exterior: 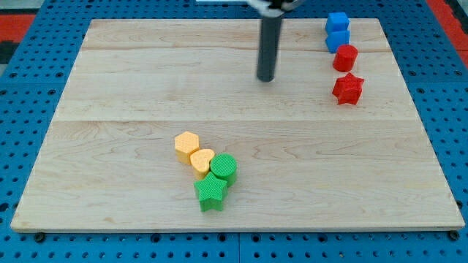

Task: Move your arm to the right side of the board

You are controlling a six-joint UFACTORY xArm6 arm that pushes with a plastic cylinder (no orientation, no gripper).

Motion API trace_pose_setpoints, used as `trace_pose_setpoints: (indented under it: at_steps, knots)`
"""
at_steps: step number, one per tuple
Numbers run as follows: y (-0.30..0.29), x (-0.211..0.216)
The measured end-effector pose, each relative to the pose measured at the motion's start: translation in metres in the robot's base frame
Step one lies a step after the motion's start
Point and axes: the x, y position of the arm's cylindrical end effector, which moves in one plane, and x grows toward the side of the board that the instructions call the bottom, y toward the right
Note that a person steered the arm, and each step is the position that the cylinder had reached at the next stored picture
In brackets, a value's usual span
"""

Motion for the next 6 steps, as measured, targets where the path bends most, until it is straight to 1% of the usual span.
trace_pose_setpoints:
  at_steps: [1, 2, 3, 4, 5, 6]
  knots:
    - [-0.022, 0.06]
    - [0.01, 0.089]
    - [0.011, 0.107]
    - [0.04, 0.102]
    - [0.098, 0.081]
    - [0.142, 0.077]
